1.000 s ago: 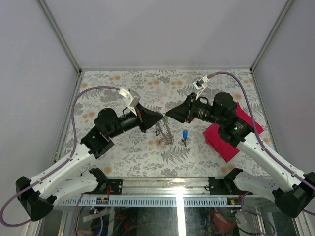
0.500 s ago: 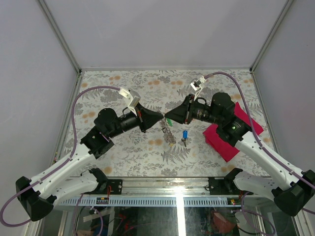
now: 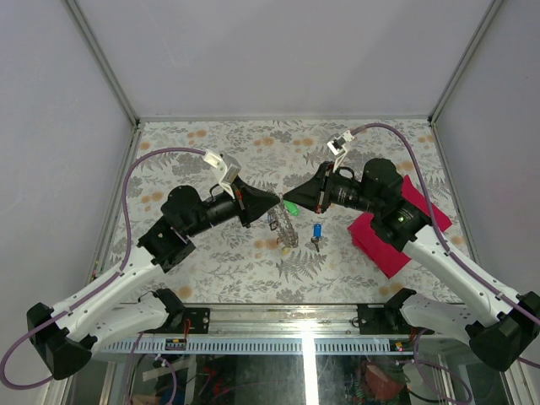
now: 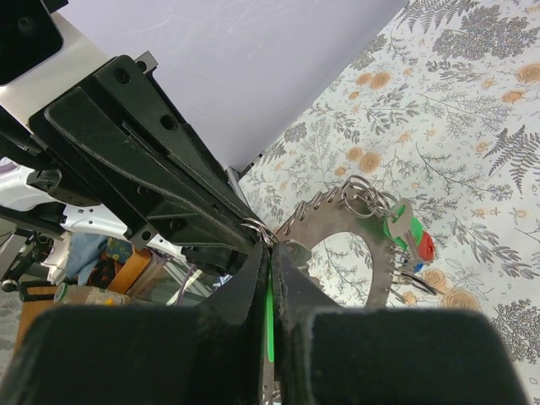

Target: Put the keys on the keyring

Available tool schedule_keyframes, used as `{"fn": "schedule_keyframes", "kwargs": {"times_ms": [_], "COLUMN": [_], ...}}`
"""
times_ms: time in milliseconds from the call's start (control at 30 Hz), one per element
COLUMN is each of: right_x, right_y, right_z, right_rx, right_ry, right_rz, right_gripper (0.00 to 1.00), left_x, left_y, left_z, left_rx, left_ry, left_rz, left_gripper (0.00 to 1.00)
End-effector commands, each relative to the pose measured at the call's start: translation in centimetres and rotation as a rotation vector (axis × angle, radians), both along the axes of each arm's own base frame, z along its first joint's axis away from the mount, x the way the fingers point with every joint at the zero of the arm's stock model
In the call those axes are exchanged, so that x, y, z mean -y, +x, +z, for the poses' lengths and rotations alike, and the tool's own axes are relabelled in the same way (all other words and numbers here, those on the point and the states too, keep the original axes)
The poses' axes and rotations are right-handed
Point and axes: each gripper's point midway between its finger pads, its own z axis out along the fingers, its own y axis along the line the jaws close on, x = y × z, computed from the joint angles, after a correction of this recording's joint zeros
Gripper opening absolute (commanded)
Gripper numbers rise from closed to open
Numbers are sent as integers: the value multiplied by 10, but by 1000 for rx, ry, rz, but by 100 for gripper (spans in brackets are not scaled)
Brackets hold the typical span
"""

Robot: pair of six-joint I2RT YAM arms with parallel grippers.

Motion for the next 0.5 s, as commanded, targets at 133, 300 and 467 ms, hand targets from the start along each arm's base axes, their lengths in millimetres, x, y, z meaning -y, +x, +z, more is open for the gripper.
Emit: {"fn": "schedule_keyframes", "kwargs": {"times_ms": [133,300,467], "right_x": [7,9,10], "right_y": [-2,0,0], "right_z": [18,11,7], "right_rx": [73,64,50], "right_ry": [11,-22,-37], "right_rz": [-21,-33,-35], "right_gripper": [0,0,0], "left_x": [-5,-7,-8], "left_y": [-3,-1,-1], "left_z": [35,36,36], "left_rx": [87,94,98], "left_ry": [-70,-66,-64], "left_rz": [16,29,36], "left_gripper": [0,0,0]}}
